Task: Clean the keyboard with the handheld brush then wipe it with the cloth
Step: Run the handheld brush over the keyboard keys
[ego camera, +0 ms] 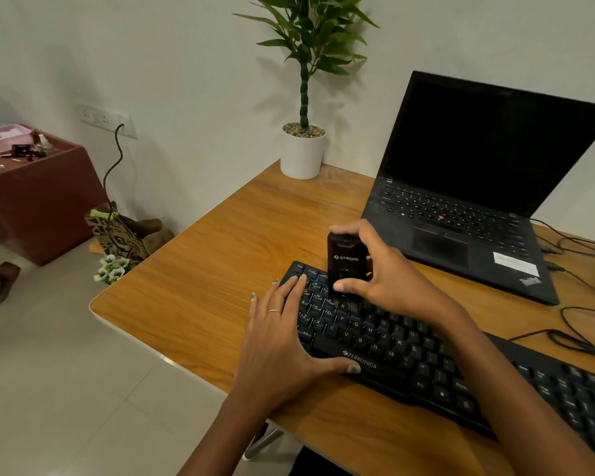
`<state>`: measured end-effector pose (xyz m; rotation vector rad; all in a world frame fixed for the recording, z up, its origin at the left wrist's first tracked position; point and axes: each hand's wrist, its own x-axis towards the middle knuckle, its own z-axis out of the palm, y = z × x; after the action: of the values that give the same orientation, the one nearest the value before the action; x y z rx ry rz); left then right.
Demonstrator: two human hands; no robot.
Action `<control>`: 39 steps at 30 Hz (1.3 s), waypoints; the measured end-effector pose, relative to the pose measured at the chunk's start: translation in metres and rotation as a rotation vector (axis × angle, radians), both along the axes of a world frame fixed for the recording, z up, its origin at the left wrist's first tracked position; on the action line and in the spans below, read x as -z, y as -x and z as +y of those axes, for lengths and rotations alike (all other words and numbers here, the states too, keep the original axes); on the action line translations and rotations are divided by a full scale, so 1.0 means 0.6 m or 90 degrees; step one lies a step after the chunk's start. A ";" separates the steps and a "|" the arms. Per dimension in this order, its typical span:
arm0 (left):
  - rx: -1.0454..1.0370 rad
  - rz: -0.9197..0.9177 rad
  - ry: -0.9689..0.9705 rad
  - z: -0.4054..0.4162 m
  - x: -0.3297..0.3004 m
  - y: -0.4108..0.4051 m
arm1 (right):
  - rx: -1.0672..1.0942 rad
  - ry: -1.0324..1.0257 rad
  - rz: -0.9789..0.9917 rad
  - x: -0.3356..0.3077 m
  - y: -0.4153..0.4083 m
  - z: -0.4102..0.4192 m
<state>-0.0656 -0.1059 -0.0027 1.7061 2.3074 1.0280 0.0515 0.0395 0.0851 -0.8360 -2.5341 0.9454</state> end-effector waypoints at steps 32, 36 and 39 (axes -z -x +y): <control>0.004 -0.005 -0.004 -0.001 -0.002 0.001 | 0.050 0.025 0.120 0.014 -0.015 -0.004; 0.007 -0.013 -0.009 -0.002 -0.001 0.000 | 0.106 -0.080 0.072 0.024 -0.002 -0.013; 0.004 -0.008 -0.008 -0.002 0.000 0.001 | 0.114 -0.110 0.040 0.019 0.004 -0.023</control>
<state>-0.0662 -0.1071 -0.0024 1.7055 2.2902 1.0521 0.0493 0.0258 0.0739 -0.9459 -2.3987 0.6751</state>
